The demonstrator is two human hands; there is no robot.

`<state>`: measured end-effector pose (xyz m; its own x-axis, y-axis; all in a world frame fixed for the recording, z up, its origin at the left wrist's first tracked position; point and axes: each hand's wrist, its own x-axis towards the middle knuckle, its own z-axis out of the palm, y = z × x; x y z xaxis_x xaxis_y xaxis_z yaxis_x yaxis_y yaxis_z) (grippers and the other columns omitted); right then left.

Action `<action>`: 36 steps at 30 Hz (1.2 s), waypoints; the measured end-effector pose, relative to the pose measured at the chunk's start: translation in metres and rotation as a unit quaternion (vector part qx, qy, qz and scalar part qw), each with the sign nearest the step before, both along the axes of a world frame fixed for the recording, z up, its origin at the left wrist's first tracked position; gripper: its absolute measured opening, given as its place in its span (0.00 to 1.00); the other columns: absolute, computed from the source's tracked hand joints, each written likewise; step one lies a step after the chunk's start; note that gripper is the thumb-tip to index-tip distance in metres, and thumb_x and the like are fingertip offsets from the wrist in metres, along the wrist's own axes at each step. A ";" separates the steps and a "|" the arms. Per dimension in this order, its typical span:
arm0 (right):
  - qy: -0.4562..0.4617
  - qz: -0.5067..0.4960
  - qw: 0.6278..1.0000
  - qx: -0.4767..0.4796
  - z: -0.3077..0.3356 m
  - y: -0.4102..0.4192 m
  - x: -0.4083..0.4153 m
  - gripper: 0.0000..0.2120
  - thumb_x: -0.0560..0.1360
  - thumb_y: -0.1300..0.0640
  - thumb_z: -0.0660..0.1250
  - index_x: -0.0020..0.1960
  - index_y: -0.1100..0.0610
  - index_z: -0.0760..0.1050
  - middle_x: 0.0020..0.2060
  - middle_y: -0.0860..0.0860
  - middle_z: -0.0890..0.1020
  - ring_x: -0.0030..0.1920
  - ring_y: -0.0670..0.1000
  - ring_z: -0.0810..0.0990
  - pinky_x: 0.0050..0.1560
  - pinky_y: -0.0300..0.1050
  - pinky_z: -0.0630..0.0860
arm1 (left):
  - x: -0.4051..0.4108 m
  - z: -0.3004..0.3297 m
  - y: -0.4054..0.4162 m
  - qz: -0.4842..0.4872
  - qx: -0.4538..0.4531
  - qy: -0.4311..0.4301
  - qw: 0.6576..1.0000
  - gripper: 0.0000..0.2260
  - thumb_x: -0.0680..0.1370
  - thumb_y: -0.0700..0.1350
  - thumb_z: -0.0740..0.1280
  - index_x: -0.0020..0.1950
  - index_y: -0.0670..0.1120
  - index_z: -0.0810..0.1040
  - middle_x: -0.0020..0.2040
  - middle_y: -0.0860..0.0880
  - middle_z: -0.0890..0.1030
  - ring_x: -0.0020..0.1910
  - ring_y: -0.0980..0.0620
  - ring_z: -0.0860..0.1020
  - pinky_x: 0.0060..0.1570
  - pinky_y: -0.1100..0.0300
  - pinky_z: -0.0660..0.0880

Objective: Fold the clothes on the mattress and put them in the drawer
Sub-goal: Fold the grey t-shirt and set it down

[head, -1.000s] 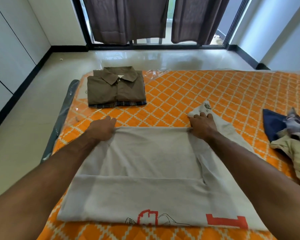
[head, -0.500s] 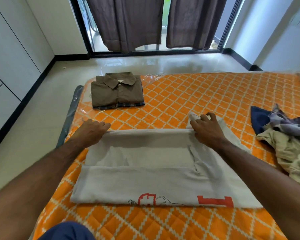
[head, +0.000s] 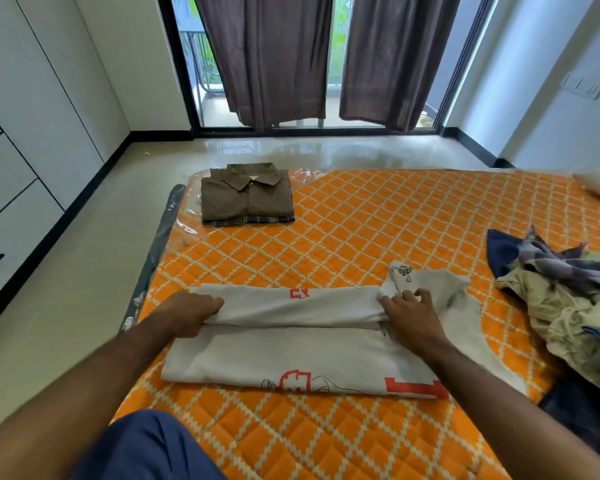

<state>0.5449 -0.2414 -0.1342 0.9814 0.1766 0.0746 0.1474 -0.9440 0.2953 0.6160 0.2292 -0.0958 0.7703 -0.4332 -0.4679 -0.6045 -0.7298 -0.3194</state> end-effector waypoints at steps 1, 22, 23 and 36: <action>0.008 -0.003 1.000 0.002 -0.001 0.000 -0.003 0.30 0.61 0.48 0.80 0.61 0.55 0.80 0.39 0.53 0.84 0.44 0.59 0.82 0.52 0.59 0.72 | -0.001 0.002 -0.004 0.002 0.013 0.000 1.000 0.21 0.79 0.47 0.61 0.72 0.51 0.64 0.65 0.49 0.74 0.63 0.46 0.74 0.54 0.52 0.71; 0.092 -0.238 0.907 0.335 0.061 -0.098 0.107 0.21 0.81 0.39 0.63 0.60 0.56 0.78 0.57 0.54 0.83 0.58 0.59 0.80 0.61 0.57 0.75 | -0.013 -0.007 -0.321 0.301 -0.529 0.351 0.711 0.23 0.81 0.51 0.68 0.73 0.51 0.63 0.59 0.50 0.78 0.51 0.55 0.79 0.39 0.66 0.73; 0.149 -0.257 0.903 0.310 0.056 -0.100 0.114 0.29 0.79 0.32 0.59 0.63 0.56 0.77 0.59 0.55 0.82 0.61 0.60 0.79 0.64 0.59 0.71 | -0.009 -0.010 -0.334 0.340 -0.544 0.347 0.684 0.25 0.81 0.52 0.68 0.73 0.51 0.61 0.58 0.50 0.78 0.49 0.53 0.79 0.39 0.62 0.72; 0.156 -0.169 0.812 0.537 0.071 -0.119 0.110 0.13 0.70 0.66 0.70 0.55 0.62 0.81 0.43 0.55 0.80 0.45 0.54 0.78 0.39 0.47 0.74 | 0.016 -0.012 -0.376 0.401 -0.652 0.254 0.592 0.21 0.77 0.39 0.67 0.70 0.47 0.71 0.52 0.42 0.82 0.42 0.50 0.80 0.36 0.58 0.75</action>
